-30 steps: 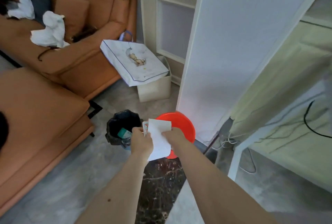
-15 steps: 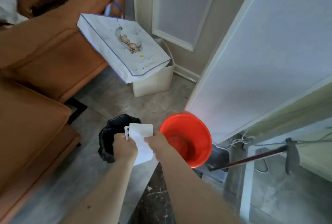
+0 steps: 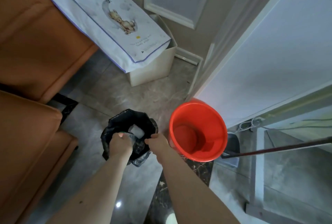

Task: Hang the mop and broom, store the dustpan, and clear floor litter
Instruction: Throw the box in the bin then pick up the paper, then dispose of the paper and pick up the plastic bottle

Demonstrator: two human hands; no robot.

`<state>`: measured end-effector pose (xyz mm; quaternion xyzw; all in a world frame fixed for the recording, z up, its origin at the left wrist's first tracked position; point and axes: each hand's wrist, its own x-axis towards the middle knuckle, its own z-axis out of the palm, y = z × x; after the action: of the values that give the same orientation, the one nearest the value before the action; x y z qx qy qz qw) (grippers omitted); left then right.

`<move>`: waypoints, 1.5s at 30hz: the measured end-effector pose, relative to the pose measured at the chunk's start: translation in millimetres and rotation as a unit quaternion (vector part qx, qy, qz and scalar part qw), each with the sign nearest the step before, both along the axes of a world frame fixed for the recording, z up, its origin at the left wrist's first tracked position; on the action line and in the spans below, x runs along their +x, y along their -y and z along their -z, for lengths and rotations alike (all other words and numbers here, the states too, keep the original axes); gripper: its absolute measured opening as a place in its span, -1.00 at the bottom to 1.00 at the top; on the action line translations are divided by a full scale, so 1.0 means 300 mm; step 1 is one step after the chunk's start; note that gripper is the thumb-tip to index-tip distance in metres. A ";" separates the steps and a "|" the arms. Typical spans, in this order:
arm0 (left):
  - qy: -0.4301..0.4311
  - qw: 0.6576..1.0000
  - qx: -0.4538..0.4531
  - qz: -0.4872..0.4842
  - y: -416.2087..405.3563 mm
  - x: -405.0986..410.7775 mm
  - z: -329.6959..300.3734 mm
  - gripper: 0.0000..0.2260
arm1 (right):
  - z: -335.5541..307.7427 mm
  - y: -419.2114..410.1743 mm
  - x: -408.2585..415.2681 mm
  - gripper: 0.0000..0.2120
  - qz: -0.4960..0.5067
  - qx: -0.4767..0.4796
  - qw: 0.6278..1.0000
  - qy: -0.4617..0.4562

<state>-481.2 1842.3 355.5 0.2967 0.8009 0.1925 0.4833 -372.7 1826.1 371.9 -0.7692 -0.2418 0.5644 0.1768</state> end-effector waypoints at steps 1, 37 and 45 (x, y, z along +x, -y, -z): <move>0.003 1.000 0.001 0.002 -0.002 0.001 -0.003 -0.68 | -0.002 0.005 0.006 -0.65 0.008 0.004 1.000 0.005; 0.092 0.732 0.054 0.673 1.997 1.027 -0.362 -0.77 | -0.446 2.325 0.665 -0.79 0.624 0.082 0.777 0.024; 0.104 0.578 0.023 0.809 2.733 0.852 -0.381 -0.80 | -0.445 3.019 0.367 -0.71 0.788 0.065 0.611 0.039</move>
<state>-225.7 1022.3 469.9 0.8109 0.1679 -0.2307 0.5110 -262.5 920.3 505.5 -0.6713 0.4147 0.1601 0.5930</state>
